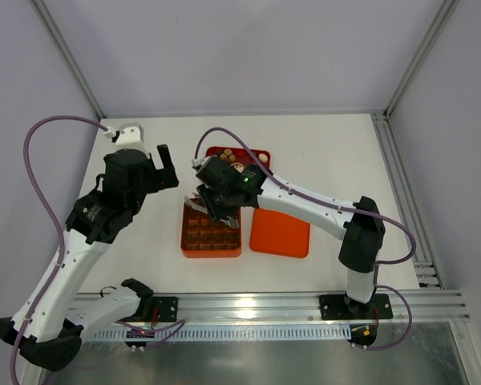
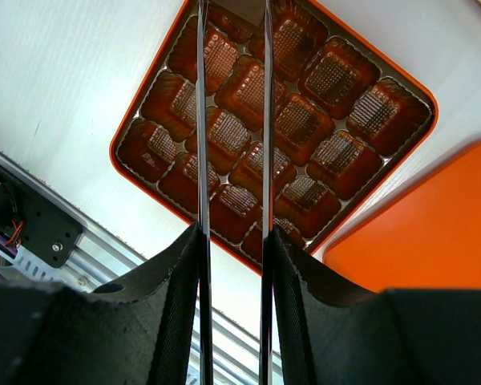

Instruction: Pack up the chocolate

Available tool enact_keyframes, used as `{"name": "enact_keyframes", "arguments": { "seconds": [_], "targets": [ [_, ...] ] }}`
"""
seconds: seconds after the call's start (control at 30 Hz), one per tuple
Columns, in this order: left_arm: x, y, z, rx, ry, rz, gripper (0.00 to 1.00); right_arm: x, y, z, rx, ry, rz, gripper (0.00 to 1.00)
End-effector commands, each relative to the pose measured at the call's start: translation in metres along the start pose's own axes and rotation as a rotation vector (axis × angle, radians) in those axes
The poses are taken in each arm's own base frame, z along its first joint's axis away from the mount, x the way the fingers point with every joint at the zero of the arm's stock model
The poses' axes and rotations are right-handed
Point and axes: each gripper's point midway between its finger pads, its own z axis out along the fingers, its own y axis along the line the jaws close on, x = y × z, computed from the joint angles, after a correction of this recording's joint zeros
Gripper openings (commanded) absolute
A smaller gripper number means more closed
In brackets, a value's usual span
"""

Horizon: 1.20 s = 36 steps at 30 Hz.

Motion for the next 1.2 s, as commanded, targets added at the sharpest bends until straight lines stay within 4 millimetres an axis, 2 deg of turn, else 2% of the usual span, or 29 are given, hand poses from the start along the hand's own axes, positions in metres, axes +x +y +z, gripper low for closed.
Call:
{"name": "enact_keyframes", "arguments": {
  "seconds": [0.0,0.5,0.6,0.8,0.9,1.13,1.17],
  "targets": [
    [-0.003,0.007,-0.003,-0.019,-0.022,-0.003,1.00,-0.024,0.013,-0.008,-0.030,-0.082,0.006,0.40],
    [-0.001,0.007,-0.001,-0.019,-0.018,0.003,1.00,-0.024,0.014,-0.003,-0.022,-0.080,0.004,0.49],
    [-0.001,0.007,-0.002,-0.019,-0.020,0.001,1.00,-0.028,0.013,-0.010,-0.016,-0.096,0.003,0.50],
    [-0.006,0.006,-0.003,-0.013,-0.029,-0.002,1.00,-0.042,0.007,-0.035,-0.030,-0.140,0.010,0.50],
    [-0.009,0.005,-0.004,-0.011,-0.036,-0.006,1.00,-0.049,-0.009,-0.047,-0.011,-0.166,0.033,0.50],
    [-0.016,0.004,-0.005,-0.009,-0.050,-0.007,1.00,-0.061,-0.064,-0.061,0.055,-0.200,0.101,0.50],
    [-0.016,0.004,-0.004,-0.009,-0.049,-0.005,1.00,-0.064,-0.077,-0.061,0.076,-0.202,0.120,0.50]
  ]
}}
